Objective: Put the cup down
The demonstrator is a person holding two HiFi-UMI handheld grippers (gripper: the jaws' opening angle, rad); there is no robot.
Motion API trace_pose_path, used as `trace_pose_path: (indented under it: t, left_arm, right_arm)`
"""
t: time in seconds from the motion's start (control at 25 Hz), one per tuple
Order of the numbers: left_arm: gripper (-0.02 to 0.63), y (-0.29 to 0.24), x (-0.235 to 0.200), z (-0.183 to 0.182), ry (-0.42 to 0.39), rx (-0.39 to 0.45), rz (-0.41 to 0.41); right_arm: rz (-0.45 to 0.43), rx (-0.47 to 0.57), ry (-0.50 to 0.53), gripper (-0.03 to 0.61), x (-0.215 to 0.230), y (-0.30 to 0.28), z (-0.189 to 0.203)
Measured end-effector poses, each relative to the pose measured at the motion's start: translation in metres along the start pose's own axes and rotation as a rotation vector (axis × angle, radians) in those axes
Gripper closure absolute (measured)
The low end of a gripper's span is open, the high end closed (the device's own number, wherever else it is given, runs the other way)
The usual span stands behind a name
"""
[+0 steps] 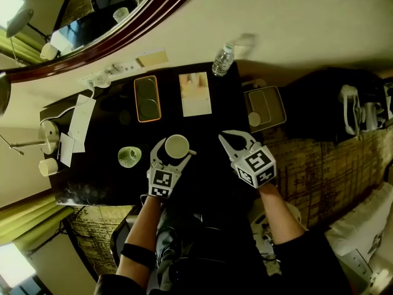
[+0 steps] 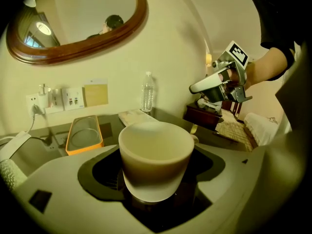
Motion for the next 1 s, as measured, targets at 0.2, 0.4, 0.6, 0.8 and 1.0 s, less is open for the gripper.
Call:
trace_pose_path:
  t: [0.2, 0.4, 0.6, 0.8, 1.0]
  left_arm:
    - [0.199, 0.001, 0.003, 0.011, -0.017, -0.020, 0.027]
    - [0.195, 0.000, 0.002, 0.015, -0.023, -0.021, 0.031]
    - [0.176, 0.001, 0.001, 0.018, -0.018, -0.045, 0.050]
    - [0.176, 0.024, 0.003, 0.002, -0.014, -0.031, 0.076]
    - [0.178, 0.065, 0.014, -0.023, -0.032, 0.014, 0.117]
  right_arm:
    - [0.016, 0.004, -0.012, 0.568, -0.002, 0.003, 0.002]
    - [0.047, 0.011, -0.024, 0.568, -0.002, 0.009, 0.006]
    - [0.086, 0.014, -0.038, 0.568, -0.006, 0.012, 0.015]
    - [0.119, 0.028, -0.065, 0.568, -0.015, 0.017, 0.016]
    - [0.142, 0.061, -0.085, 0.568, -0.029, 0.021, 0.009]
Point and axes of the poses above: the fingertips, and each gripper's own axes: y backward along the fingers, x to its right, z out of its underside, the point moved 1 cm from there along y, backward along the fingers, and after that the axes turned 2 degrees about -x, right-handed, at the moved point
